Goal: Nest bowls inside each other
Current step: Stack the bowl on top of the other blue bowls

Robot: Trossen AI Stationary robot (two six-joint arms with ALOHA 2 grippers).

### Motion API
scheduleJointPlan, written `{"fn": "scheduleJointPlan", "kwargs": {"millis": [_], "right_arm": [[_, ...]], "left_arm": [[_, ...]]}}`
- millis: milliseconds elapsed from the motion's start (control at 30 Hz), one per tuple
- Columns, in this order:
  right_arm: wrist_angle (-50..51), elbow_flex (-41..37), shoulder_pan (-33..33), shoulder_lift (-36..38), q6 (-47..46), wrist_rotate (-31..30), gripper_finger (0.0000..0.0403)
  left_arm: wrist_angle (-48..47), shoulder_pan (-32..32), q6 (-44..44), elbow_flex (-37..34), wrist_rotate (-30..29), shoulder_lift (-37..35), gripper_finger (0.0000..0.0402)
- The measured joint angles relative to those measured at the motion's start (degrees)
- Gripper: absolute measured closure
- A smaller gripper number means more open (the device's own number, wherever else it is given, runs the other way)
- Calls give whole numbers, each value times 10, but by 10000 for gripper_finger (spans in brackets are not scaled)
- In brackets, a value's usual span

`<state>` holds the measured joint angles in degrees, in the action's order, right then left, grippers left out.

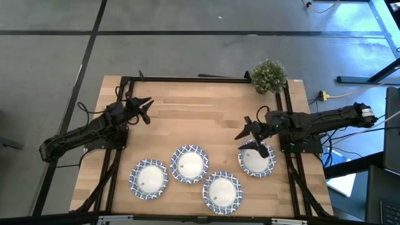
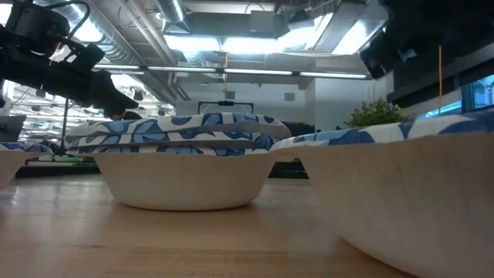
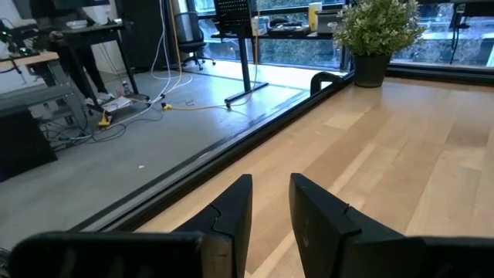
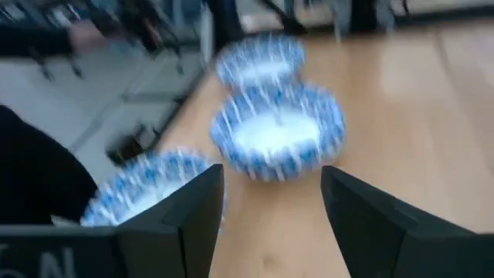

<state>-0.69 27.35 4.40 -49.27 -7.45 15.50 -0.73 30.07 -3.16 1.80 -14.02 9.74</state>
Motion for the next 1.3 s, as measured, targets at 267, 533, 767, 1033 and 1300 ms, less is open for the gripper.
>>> {"fn": "scheduleJointPlan", "kwargs": {"millis": [267,533,767,1033,1300], "right_arm": [[148,0,0,-1,-105,31,185],[104,0,1,-1,-165,215,185],[103,0,1,-1,-163,217,185],[103,0,1,-1,-209,217,185],[100,0,2,-4,-280,127,185]], "left_arm": [[0,0,0,0,0,0,319],[0,0,0,0,0,0,319],[0,0,0,0,0,0,319],[0,0,0,0,0,0,319],[0,0,0,0,0,0,319]]}}
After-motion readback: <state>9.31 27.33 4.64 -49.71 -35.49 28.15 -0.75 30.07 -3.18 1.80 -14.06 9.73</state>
